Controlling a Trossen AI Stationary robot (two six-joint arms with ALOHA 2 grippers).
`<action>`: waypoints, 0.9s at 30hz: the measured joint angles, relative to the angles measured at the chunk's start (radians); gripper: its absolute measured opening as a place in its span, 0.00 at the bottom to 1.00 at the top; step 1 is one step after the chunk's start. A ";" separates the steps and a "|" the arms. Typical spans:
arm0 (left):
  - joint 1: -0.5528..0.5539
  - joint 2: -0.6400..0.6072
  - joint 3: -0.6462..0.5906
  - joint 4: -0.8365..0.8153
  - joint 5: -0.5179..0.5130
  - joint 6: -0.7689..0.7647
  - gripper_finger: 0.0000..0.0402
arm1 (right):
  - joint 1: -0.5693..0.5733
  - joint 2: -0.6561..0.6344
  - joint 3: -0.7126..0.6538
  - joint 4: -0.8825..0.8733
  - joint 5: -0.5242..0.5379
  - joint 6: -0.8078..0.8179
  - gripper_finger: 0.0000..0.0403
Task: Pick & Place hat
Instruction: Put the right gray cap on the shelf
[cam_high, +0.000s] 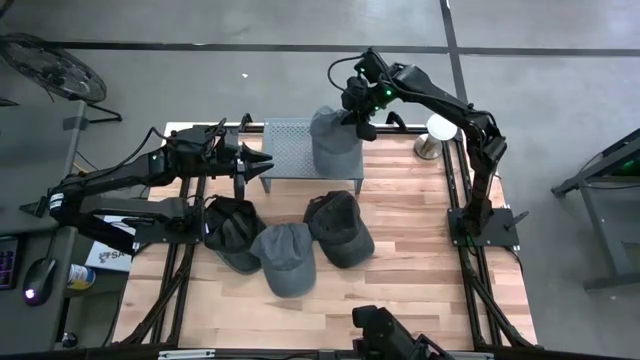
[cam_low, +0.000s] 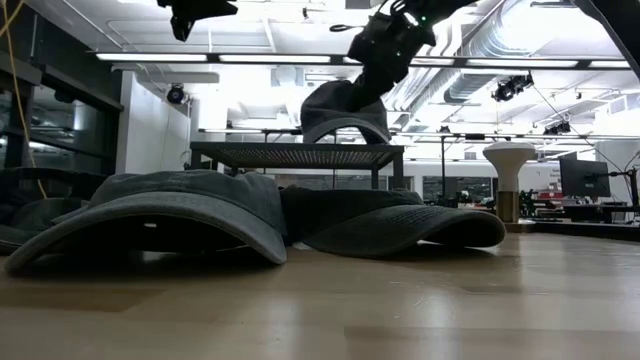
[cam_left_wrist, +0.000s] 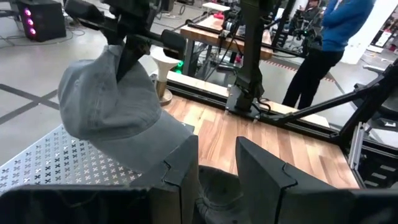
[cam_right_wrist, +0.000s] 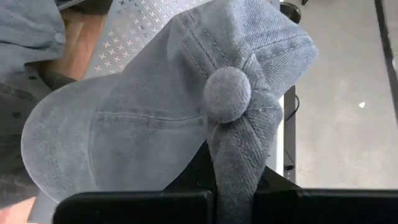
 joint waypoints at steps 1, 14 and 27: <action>0.000 0.000 0.000 0.000 0.000 0.000 0.27 | -0.001 0.001 0.000 0.002 -0.001 -0.003 0.01; 0.000 0.000 0.000 0.000 -0.007 0.001 0.27 | -0.006 0.021 0.000 0.010 -0.020 -0.068 0.01; 0.000 0.000 0.000 0.000 -0.008 0.003 0.27 | -0.009 0.031 0.000 0.038 0.014 -0.065 0.08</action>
